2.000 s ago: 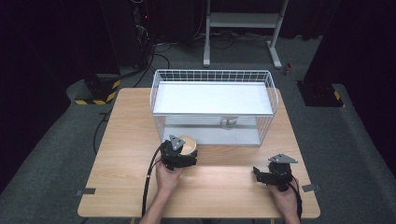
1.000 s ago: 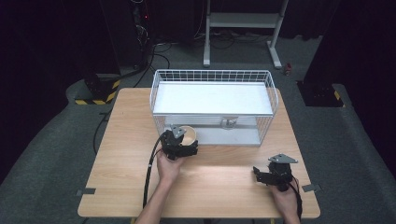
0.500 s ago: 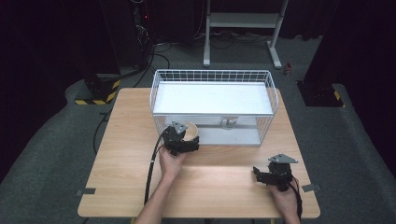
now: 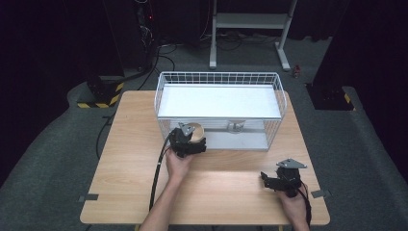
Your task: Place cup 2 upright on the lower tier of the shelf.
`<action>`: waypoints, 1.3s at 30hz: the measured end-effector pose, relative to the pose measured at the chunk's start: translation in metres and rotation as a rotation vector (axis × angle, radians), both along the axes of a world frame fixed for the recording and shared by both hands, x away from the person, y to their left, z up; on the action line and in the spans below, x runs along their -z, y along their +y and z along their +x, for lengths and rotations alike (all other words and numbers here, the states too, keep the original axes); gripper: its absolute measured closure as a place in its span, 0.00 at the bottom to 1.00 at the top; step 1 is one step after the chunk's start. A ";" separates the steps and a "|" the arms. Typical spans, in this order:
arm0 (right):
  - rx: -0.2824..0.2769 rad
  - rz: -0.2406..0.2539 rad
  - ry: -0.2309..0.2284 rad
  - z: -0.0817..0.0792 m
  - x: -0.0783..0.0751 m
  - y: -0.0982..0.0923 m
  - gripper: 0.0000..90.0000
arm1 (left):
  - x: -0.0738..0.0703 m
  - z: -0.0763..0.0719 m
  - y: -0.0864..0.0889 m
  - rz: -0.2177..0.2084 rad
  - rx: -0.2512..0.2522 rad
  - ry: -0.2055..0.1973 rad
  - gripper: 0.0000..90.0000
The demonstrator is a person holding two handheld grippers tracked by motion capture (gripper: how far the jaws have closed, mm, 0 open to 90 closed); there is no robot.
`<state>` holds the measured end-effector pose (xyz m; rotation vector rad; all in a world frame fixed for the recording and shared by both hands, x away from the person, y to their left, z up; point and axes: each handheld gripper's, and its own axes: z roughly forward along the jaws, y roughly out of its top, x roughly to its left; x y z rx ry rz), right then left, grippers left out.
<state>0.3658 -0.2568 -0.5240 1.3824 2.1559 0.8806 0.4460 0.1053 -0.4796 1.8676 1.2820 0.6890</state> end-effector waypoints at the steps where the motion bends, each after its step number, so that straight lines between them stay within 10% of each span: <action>1: 0.000 0.000 0.000 0.000 0.000 0.000 0.17 | 0.000 0.000 0.000 0.003 0.000 -0.005 0.10; 39: 0.000 -0.002 -0.001 0.000 0.000 0.000 0.17 | 0.002 -0.002 0.002 0.011 0.000 -0.011 0.05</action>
